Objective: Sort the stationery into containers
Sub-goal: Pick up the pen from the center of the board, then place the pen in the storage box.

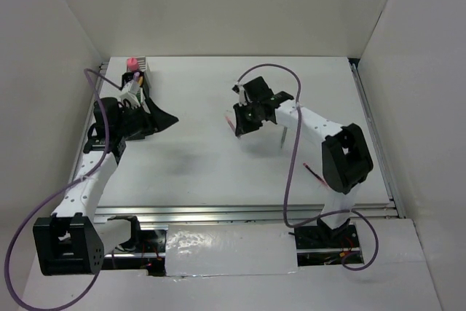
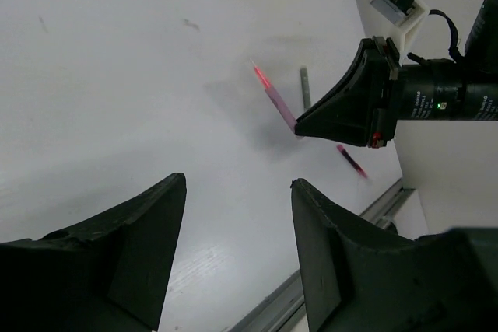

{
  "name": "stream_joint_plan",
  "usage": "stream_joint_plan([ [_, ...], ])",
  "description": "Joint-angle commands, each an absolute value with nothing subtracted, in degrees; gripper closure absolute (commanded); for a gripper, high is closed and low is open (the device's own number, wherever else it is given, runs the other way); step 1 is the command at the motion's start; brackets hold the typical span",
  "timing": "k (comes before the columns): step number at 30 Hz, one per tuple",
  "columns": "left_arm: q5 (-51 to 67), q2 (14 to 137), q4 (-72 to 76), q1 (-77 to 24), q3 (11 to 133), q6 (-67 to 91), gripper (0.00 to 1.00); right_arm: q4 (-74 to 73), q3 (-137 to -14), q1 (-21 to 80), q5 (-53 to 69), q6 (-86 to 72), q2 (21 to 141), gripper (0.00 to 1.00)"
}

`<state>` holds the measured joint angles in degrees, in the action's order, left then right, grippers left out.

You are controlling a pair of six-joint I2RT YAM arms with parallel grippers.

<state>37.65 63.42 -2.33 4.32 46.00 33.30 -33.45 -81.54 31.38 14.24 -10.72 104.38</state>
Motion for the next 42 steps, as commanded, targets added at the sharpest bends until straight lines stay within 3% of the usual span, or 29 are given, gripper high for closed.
stream_joint_plan([
  [1,39.99,63.45,6.24,2.03,45.35,37.53,0.32,-26.72,-78.93,32.96,21.35,-7.3,99.06,1.0],
  [11,46.13,70.13,10.9,0.79,45.88,45.87,0.3,-23.99,-76.55,39.36,26.11,-4.66,89.31,1.0],
  [21,49.48,69.08,13.36,-1.67,44.56,46.76,0.28,-25.75,-79.1,45.17,24.7,-2.9,88.51,1.0],
  [31,51.16,68.21,13.8,-3.08,42.01,47.02,0.32,-26.9,-81.65,46.32,23.64,-2.37,89.82,1.0],
  [42,53.96,65.92,21.09,-2.99,39.29,52.55,0.6,-27.69,-82.62,47.63,23.2,-1.58,91.23,1.0],
])
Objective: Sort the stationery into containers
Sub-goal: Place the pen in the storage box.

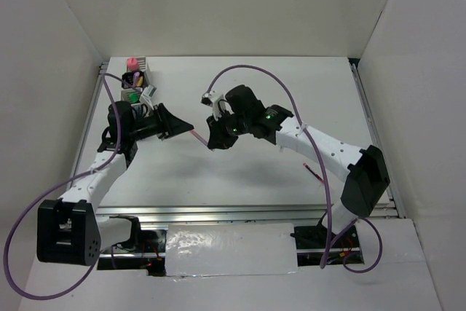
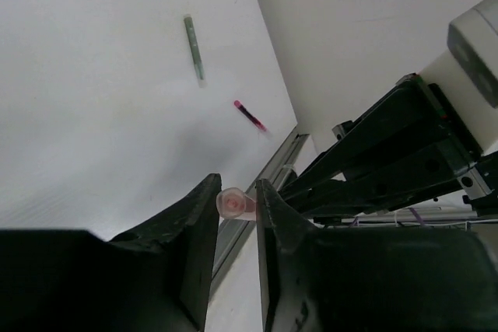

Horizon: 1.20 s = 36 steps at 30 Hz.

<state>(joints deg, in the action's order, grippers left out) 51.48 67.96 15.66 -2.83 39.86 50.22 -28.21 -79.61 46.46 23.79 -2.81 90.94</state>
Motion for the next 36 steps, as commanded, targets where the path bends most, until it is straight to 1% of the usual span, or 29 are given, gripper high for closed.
stream_joint_plan([
  [1,54.4,65.83,22.57,-2.99,39.03,53.95,0.64,-27.69,-82.62,48.07,23.03,-1.41,91.23,1.0],
  [3,54.75,65.39,24.08,-2.64,38.5,55.1,0.7,-27.69,-82.7,48.43,22.94,-1.32,91.41,1.0],
  [4,54.76,65.22,24.17,-2.46,38.15,55.46,0.81,-27.86,-82.79,48.69,22.85,-1.32,91.49,1.0],
  [6,53.53,64.34,22.25,-1.68,38.75,54.5,0.96,-28.82,-83.93,48.78,22.68,-1.32,92.02,0.99],
  [7,52.66,63.73,17.97,-1.06,39.19,52.06,1.0,-29.61,-84.63,48.69,22.41,-1.41,92.89,0.91],
  [8,50.91,62.24,16.1,-0.36,39.55,50.81,1.0,-30.23,-85.25,48.52,22.41,-1.41,93.16,0.84],
  [9,50.19,61.44,14.69,2.43,39.9,49.84,1.0,-30.93,-85.95,48.25,22.24,-1.84,93.43,0.66],
  [12,47.12,58.28,6.88,8.6,42.52,43.96,1.0,-29.53,-84.38,46.41,22.24,-4.3,91.33,0.31],
  [13,45.54,57.58,3.9,9.92,44.19,37.68,1.0,-29.44,-83.94,45.88,21.71,-5.09,90.97,0.27],
  [14,43.61,56.96,-3.7,11.06,46.21,33.01,1.0,-29.44,-83.76,44.4,21.36,-5.36,90.71,0.24],
  [15,37.59,56.78,-7.0,12.12,50.32,28.78,1.0,-30.14,-83.59,43.6,21.27,-5.36,90.53,0.22],
  [16,32.66,56.6,-10.08,12.13,52.36,20.82,1.0,-30.15,-83.15,42.46,20.49,-6.06,90.01,0.22],
  [17,27.47,56.6,-13.33,12.04,54.99,17.78,1.0,-29.54,-82.1,40.36,19.35,-7.11,89.74,0.22],
  [18,18.2,56.6,-13.79,12.04,55.54,13.84,1.0,-29.44,-81.48,39.12,18.47,-8.86,89.39,0.23],
  [19,13.84,56.95,-13.89,12.13,55.89,12.41,1.0,-29.44,-80.87,37.89,17.76,-9.57,89.3,0.24],
  [21,8.98,57.48,-11.52,13.62,55.72,7.85,1.0,-28.31,-78.32,34.03,16.26,-12.46,88.34,0.25],
  [24,8.17,60.54,-7.06,15.29,55.11,4.85,1.0,-25.67,-74.72,29.55,13.11,-16.59,86.76,0.26],
  [26,7.56,62.74,-5.28,16.43,55.89,4.4,1.0,-24.79,-72.96,27.87,10.39,-18.01,86.22,0.24],
  [29,5.63,67.4,-3.52,17.31,57.39,4.04,1.0,-25.05,-72.42,24.88,8.45,-19.68,85.69,0.24],
  [34,7.64,71.98,-0.62,18.28,57.13,4.74,1.0,-23.91,-70.14,21.71,6.68,-20.65,84.55,0.24],
  [36,8.87,72.51,3.5,18.63,56.6,5.45,1.0,-23.38,-68.39,20.92,6.85,-21.01,83.76,0.24],
])
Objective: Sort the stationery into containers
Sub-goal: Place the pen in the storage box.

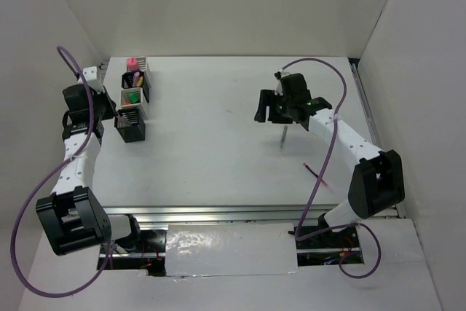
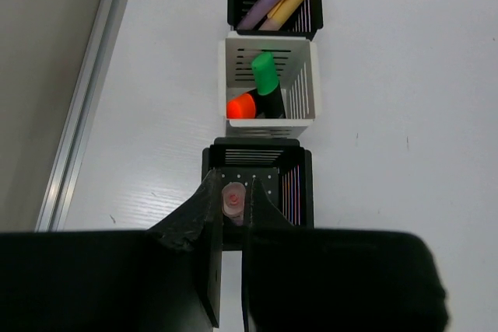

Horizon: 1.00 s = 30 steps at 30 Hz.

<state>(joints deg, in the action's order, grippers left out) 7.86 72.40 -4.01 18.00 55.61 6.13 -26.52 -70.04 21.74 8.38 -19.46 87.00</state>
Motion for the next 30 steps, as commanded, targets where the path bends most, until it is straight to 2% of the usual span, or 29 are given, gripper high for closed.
stream_joint_plan([
  [1,10.01,72.51,4.04,18.89,56.51,5.71,1.0,-22.94,-68.12,20.66,7.38,-21.01,83.76,0.24],
  [15,13.01,75.94,5.45,18.81,55.82,6.15,1.0,-23.73,-68.82,20.39,5.63,-22.06,85.78,0.24],
  [17,13.79,76.81,5.89,18.46,55.2,5.89,0.92,-23.82,-68.38,20.39,2.82,-22.94,85.78,0.26],
  [18,13.97,77.08,5.8,18.54,55.2,5.89,0.8,-23.91,-68.03,20.3,1.94,-23.64,85.87,0.26],
  [21,14.15,78.75,3.35,18.11,57.21,6.24,0.64,-23.91,-67.15,19.51,-1.3,-25.65,86.39,0.31],
  [26,13.89,79.98,0.36,17.49,60.64,6.86,0.57,-25.05,-65.74,19.16,-10.0,-30.84,88.5,0.41],
  [27,13.63,79.46,0.35,17.4,60.91,6.59,0.52,-25.48,-65.74,19.16,-11.06,-33.02,89.46,0.42],
  [30,13.62,77.79,0.18,16.7,61.35,5.98,0.5,-28.38,-67.14,19.16,-13.18,-34.19,92.37,0.42],
])
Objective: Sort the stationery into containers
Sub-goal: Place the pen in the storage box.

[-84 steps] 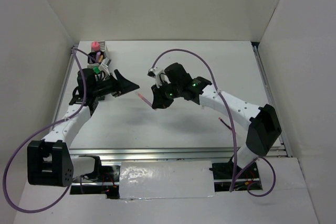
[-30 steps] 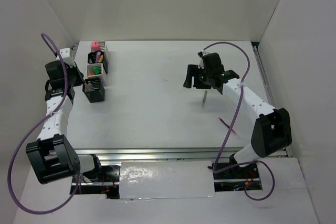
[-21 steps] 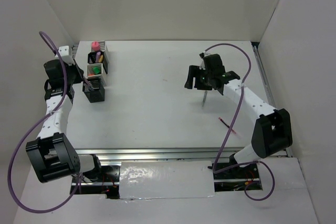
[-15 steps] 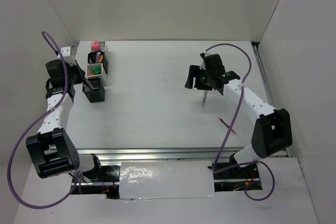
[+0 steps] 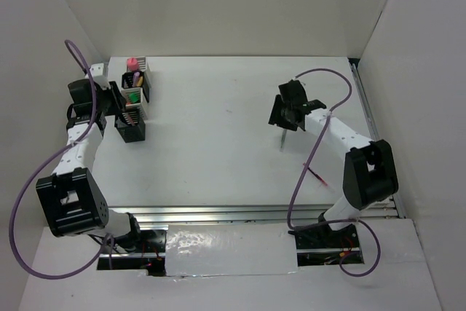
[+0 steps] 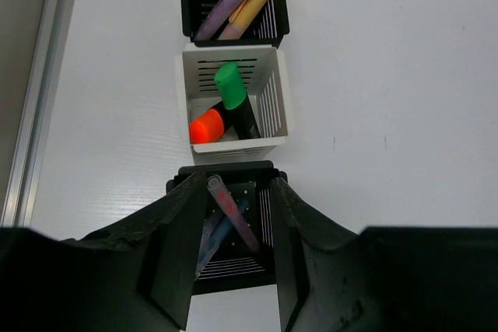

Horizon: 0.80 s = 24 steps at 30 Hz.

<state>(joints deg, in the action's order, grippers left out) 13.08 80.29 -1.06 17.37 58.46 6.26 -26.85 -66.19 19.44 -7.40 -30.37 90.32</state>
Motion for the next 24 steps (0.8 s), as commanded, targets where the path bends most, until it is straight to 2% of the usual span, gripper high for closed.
stream_joint_plan([
  [1,13.36,77.35,0.18,16.18,61.61,5.89,0.49,-29.87,-67.93,19.07,-14.58,-34.54,93.07,0.42],
  [13,15.73,68.38,-2.2,12.66,61.44,4.49,0.46,-32.78,-71.36,13.98,-14.5,-37.27,104.58,0.48],
  [24,40.06,62.49,-2.28,12.31,56.08,-5.6,0.45,-34.89,-77.52,12.48,-10.72,-35.95,111.35,0.53],
])
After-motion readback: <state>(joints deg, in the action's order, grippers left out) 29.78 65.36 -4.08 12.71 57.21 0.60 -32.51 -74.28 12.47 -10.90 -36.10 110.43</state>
